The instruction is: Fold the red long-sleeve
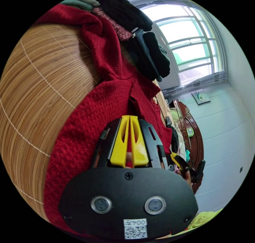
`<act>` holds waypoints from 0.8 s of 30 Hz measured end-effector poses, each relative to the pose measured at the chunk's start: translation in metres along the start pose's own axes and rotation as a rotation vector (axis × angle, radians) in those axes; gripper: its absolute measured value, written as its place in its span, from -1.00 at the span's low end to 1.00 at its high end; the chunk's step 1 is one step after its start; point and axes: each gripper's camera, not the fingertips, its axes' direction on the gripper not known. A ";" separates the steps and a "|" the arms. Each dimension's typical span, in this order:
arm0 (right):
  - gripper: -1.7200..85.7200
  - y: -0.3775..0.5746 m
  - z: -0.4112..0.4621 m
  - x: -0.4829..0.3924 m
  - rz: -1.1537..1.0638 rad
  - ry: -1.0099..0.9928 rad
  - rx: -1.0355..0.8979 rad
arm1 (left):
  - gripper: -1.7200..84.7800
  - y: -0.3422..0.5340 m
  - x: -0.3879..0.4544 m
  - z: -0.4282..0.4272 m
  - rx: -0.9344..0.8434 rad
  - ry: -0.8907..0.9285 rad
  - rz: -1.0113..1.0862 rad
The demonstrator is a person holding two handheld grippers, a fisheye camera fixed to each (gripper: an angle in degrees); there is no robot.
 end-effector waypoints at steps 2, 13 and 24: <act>-0.79 0.020 0.013 0.020 0.130 -0.211 -0.008 | -0.92 0.012 0.003 0.005 0.001 0.022 0.008; -0.97 0.076 0.040 0.075 0.203 -0.463 0.076 | -0.73 0.077 0.056 0.024 0.004 0.105 0.159; -0.98 0.083 0.045 0.092 0.198 -0.483 0.065 | -0.60 0.053 0.052 -0.101 0.254 -0.948 0.488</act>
